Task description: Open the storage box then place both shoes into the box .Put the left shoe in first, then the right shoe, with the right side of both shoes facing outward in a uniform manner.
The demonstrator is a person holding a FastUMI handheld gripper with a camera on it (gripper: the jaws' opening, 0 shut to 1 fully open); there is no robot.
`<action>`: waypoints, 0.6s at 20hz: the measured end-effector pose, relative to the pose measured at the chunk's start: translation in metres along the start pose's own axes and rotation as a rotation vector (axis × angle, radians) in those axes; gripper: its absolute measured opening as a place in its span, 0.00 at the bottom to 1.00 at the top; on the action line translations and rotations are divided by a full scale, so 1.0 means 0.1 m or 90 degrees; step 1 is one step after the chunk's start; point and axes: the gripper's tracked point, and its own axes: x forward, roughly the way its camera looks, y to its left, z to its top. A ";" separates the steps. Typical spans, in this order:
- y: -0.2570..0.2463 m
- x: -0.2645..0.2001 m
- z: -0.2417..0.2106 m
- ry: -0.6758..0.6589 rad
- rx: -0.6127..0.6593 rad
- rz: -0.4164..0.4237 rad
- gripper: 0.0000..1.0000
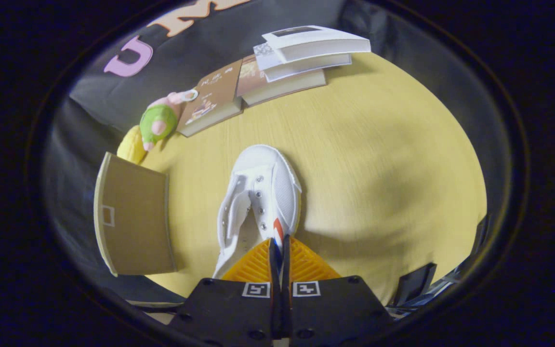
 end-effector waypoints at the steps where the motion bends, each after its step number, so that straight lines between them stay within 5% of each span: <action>1: 0.04 -0.02 0.01 0.003 0.008 0.013 0.03; 12: 0.40 -0.15 0.01 0.007 0.036 0.070 0.03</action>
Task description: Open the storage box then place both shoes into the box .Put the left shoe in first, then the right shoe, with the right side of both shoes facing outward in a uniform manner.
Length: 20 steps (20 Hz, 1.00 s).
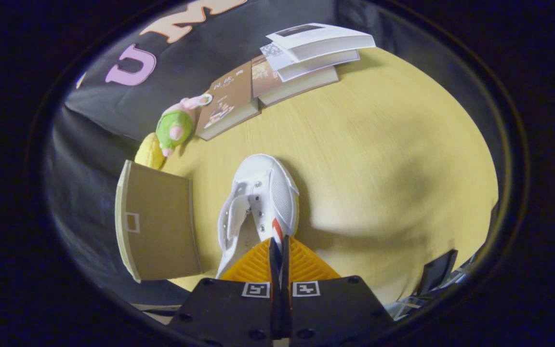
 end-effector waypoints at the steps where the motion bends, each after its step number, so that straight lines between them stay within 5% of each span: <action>1: 0.07 -0.03 0.01 0.000 0.008 0.012 0.03; 20: 1.95 -0.70 0.09 -0.070 -0.030 0.179 0.03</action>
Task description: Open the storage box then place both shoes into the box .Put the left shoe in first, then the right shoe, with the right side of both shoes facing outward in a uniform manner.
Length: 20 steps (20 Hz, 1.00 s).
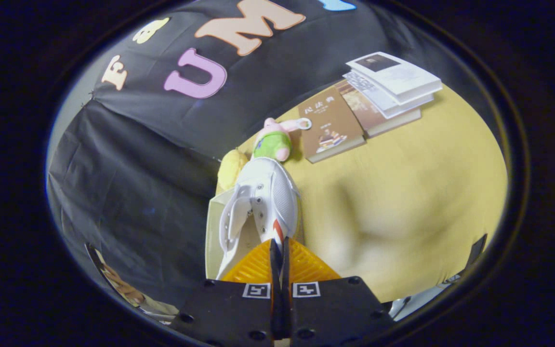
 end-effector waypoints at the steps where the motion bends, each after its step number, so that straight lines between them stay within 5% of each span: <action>1: 0.11 0.03 -0.03 0.003 -0.008 0.005 0.03; 10: 0.83 0.50 -0.33 0.029 -0.031 0.033 0.03; 17: 0.69 0.85 -0.46 0.030 -0.059 -0.027 0.04; 20: 0.74 0.84 -0.34 -0.010 -0.045 -0.005 0.53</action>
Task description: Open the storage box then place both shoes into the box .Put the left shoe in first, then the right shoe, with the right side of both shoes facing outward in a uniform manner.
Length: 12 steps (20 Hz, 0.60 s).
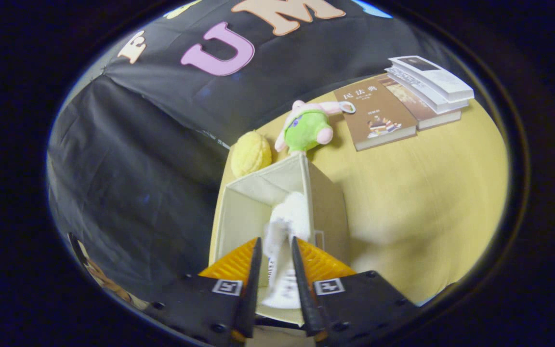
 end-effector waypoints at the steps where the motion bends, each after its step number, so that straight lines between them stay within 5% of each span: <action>1: -0.05 -0.02 0.05 -0.011 -0.006 -0.007 0.70; 3: -0.09 -0.08 0.12 -0.035 -0.026 -0.007 1.00; 12: -0.26 -0.83 0.70 -0.220 -0.143 -0.006 1.00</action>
